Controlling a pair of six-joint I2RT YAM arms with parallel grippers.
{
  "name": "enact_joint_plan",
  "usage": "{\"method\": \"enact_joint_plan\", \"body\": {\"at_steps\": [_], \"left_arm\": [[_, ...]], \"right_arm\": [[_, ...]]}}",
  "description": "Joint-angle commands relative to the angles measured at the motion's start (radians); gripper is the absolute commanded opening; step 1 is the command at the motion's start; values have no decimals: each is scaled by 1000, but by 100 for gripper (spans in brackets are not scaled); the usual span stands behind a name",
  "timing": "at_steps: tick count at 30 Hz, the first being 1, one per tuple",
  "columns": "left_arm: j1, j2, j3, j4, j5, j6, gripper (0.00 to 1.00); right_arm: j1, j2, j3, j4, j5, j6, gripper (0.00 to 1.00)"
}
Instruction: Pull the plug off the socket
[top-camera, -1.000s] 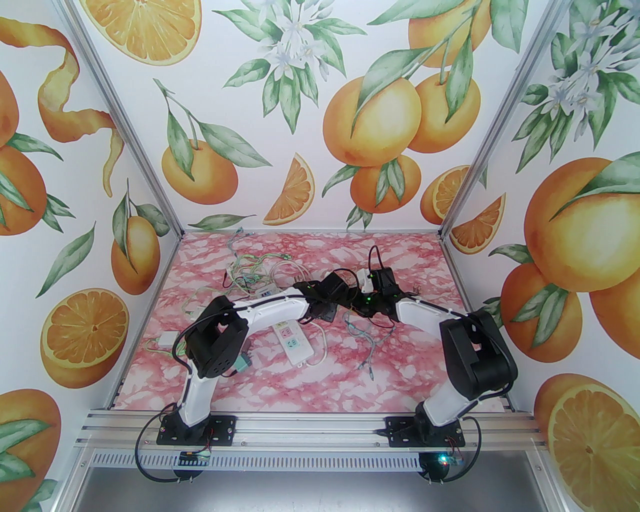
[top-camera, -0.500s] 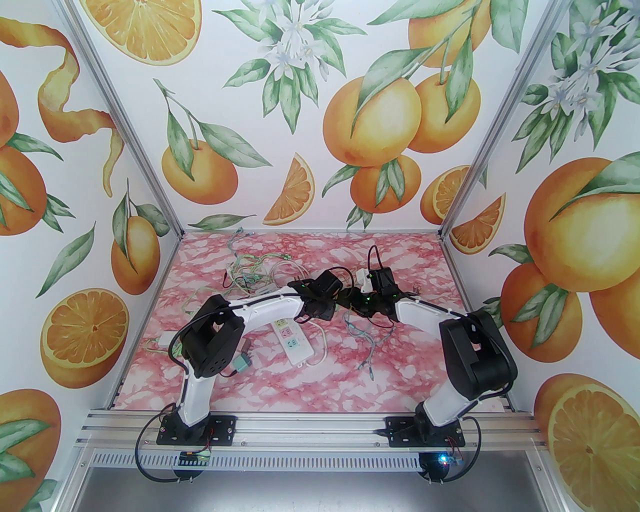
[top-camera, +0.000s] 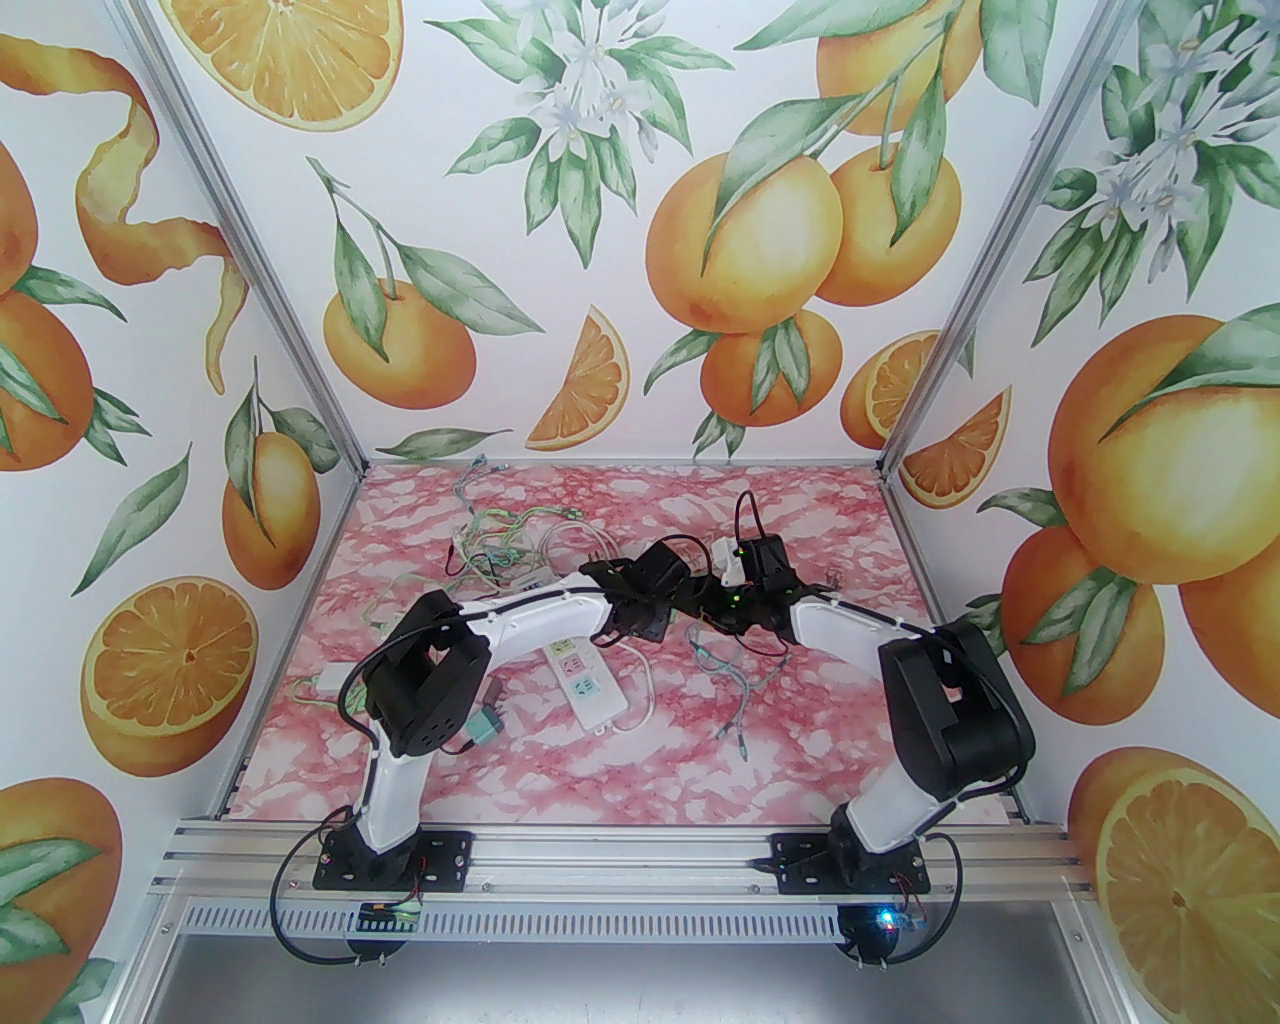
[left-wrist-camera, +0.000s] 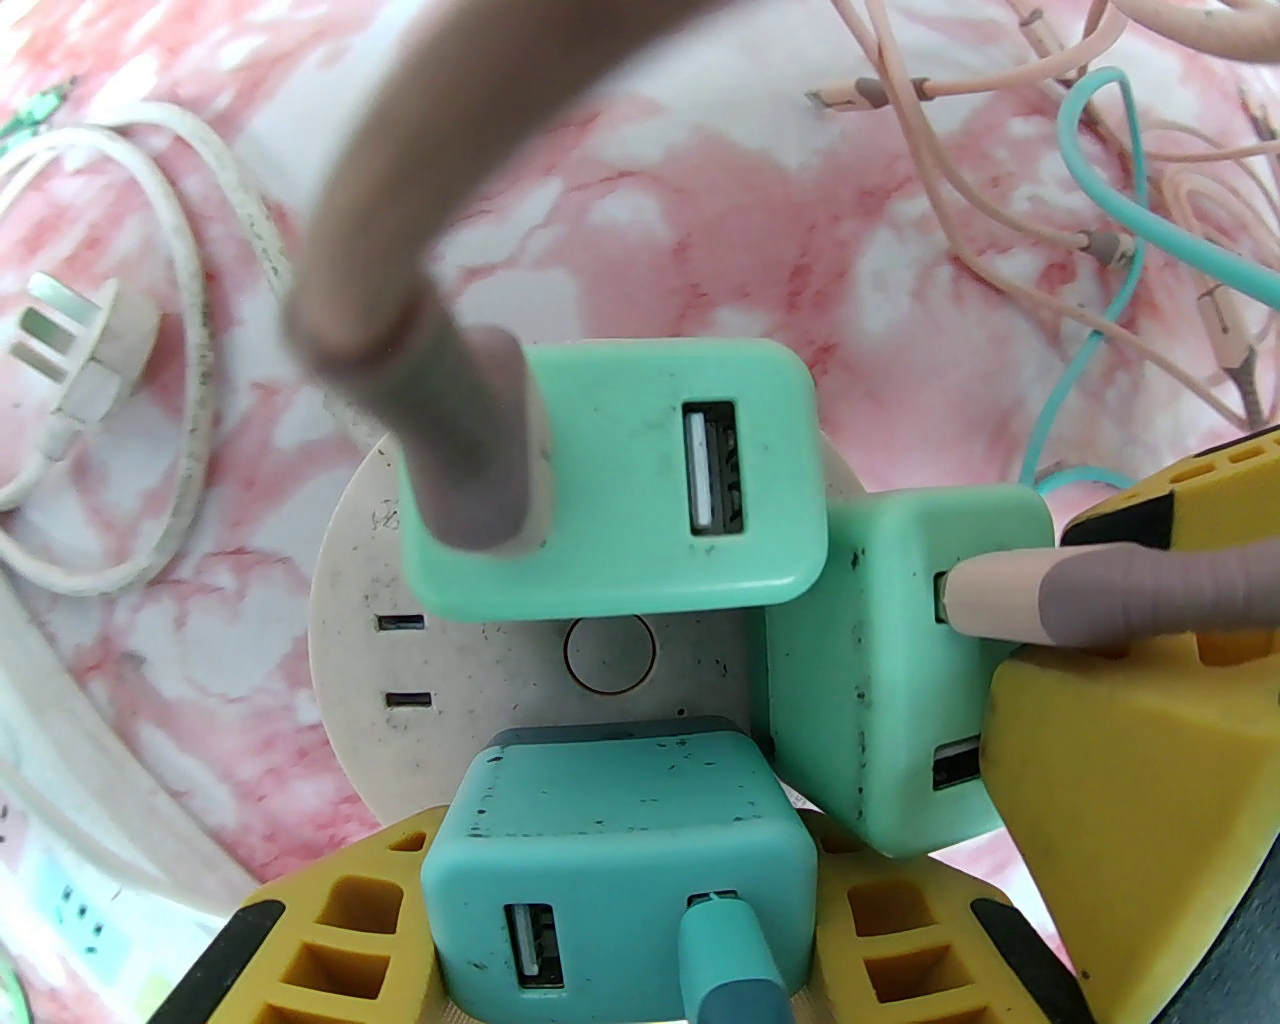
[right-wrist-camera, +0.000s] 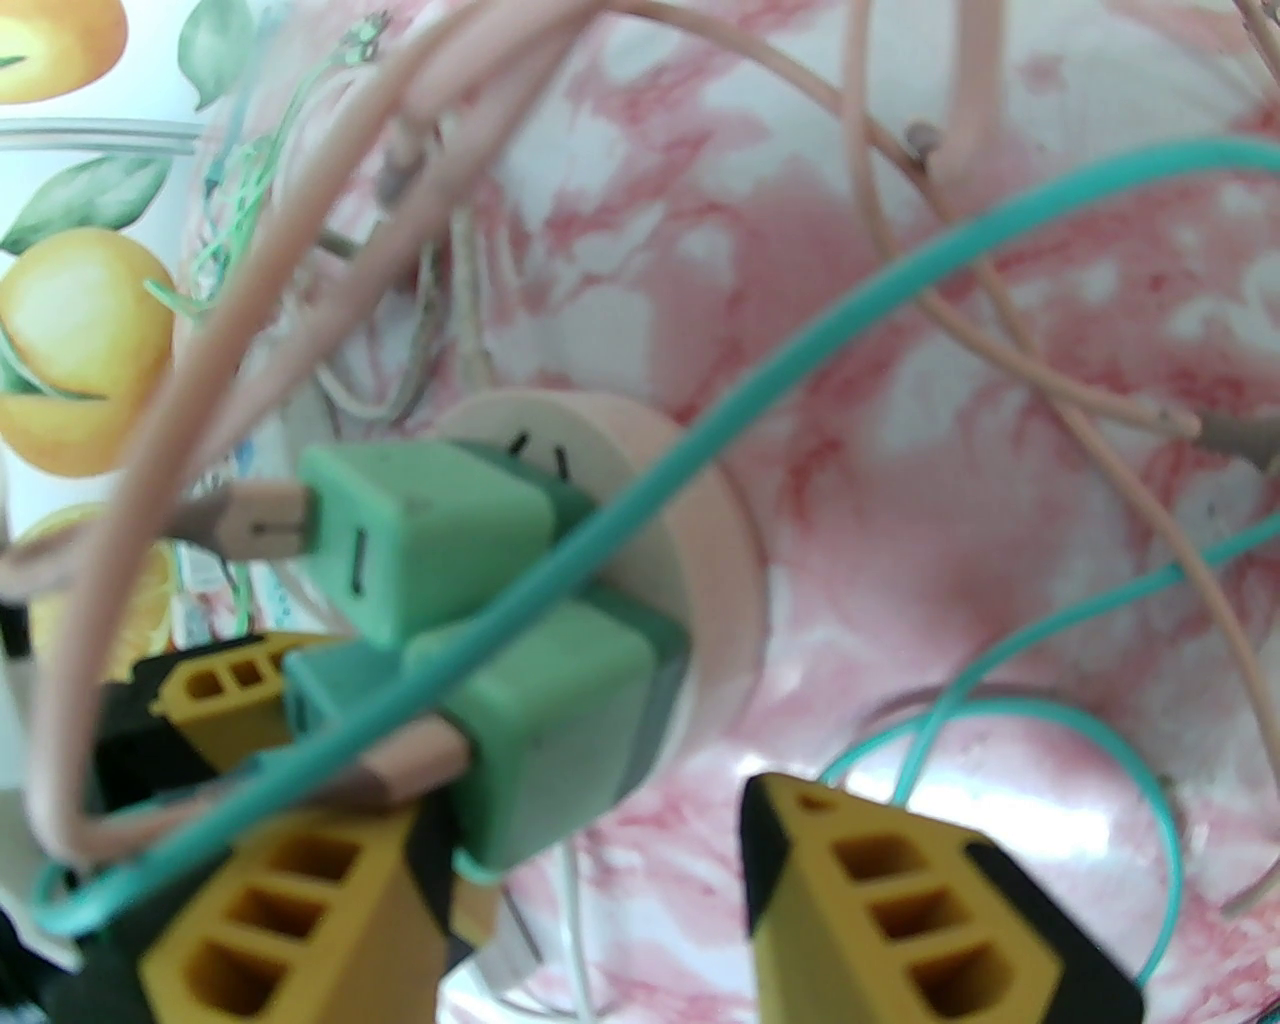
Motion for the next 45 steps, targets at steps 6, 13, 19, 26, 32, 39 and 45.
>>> {"method": "enact_joint_plan", "body": {"at_steps": [6,13,19,26,32,39,45], "left_arm": [[-37,-4,80,4,-28,31,34],[-32,-11,76,20,6,13,34],[12,-56,4,100,97,-47,34],[29,-70,-28,132,138,-71,33],[7,-53,7,91,88,-30,33],[-52,-4,84,11,-7,33,33],[-67,3,93,4,-18,29,33]], "right_arm": [[20,55,-39,-178,111,-25,51],[24,62,-30,-189,115,-30,51],[24,59,-25,-197,118,-37,51],[25,58,-27,-199,116,-38,51],[26,53,-35,-200,116,-40,51],[29,53,-39,-206,115,-45,51],[31,53,-39,-213,118,-51,51]]}}
